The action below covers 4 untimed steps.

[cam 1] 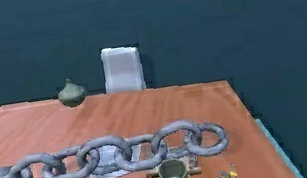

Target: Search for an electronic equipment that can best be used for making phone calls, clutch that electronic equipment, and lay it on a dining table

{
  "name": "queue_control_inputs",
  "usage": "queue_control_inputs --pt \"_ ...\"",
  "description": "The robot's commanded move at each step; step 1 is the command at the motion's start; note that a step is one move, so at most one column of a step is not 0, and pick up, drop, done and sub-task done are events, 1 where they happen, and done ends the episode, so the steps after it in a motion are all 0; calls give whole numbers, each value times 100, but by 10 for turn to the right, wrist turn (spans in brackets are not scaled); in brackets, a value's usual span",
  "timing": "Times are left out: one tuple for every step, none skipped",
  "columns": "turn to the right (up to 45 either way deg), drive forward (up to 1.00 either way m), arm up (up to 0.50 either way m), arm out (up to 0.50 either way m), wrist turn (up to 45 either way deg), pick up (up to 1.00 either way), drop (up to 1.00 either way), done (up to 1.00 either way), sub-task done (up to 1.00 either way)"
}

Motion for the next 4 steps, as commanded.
queue_control_inputs --pt "450 0 0 0 0 0 0 0 0" --pt "300 0 0 0 0 0 0 0 0" --pt "-450 0 0 0 0 0 0 0 0" --pt "-450 0 0 0 0 0 0 0 0"
